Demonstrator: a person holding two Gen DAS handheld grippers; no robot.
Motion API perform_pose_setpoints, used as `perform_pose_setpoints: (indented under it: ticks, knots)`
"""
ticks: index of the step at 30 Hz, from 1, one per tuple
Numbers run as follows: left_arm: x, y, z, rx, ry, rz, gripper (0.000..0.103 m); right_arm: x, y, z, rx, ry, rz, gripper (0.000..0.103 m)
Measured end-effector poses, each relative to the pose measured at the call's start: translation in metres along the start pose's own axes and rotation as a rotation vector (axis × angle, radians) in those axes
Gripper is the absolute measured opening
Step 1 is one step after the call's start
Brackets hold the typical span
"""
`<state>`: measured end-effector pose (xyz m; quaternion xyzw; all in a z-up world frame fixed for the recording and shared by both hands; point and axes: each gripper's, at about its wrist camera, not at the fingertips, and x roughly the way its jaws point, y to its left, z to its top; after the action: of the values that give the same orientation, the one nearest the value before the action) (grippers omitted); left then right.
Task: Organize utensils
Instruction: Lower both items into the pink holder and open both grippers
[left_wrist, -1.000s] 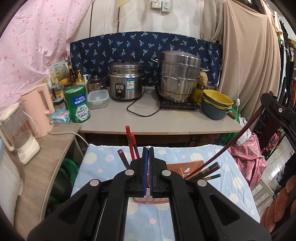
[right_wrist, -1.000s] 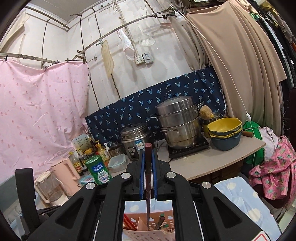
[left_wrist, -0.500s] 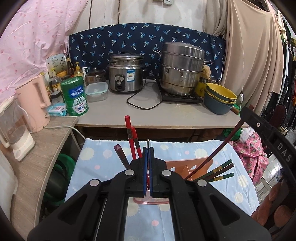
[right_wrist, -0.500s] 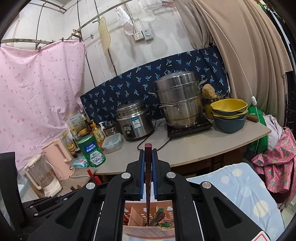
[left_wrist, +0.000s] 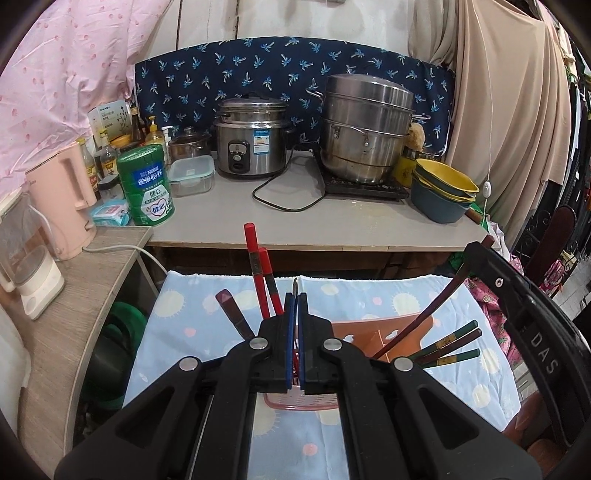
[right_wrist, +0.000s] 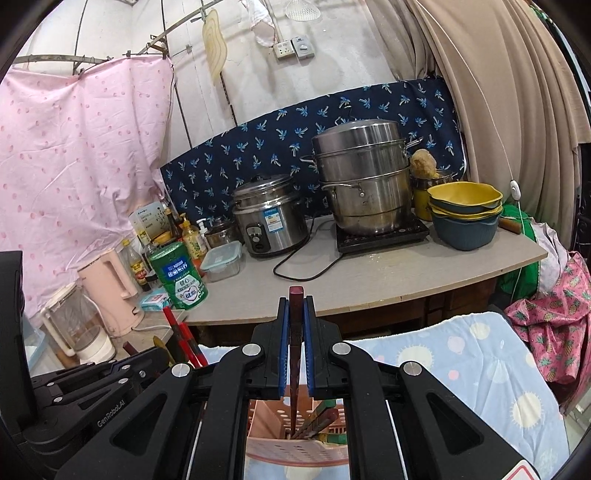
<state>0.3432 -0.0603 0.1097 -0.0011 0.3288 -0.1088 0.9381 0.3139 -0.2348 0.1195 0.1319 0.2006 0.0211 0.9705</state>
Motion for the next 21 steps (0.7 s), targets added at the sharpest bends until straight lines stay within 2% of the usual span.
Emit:
perform_pose_setpoints:
  ticks: [4, 6, 7, 8, 9, 21]
  knots:
    - [0.002, 0.001, 0.0, -0.008, -0.002, -0.005, 0.005, 0.004, -0.001, -0.004, -0.006, 0.018, 0.0, 0.009]
    - [0.002, 0.0, 0.0, -0.006, -0.012, -0.001, 0.025, 0.003, -0.002, -0.006, -0.002, 0.014, -0.007, 0.02]
    - [0.001, -0.001, -0.001, -0.008, -0.018, 0.002, 0.031, 0.003, -0.003, -0.006, 0.002, 0.011, -0.007, 0.025]
    - [0.0, -0.001, -0.001, -0.009, -0.024, 0.006, 0.04, 0.002, -0.004, -0.007, 0.003, 0.01, -0.009, 0.026]
    - [-0.002, -0.001, -0.002, -0.01, -0.03, 0.008, 0.043, 0.002, -0.004, -0.007, 0.004, 0.011, -0.009, 0.026]
    - [-0.01, -0.006, -0.009, 0.002, -0.024, 0.008, 0.043, -0.009, -0.006, -0.013, 0.003, 0.024, -0.012, 0.029]
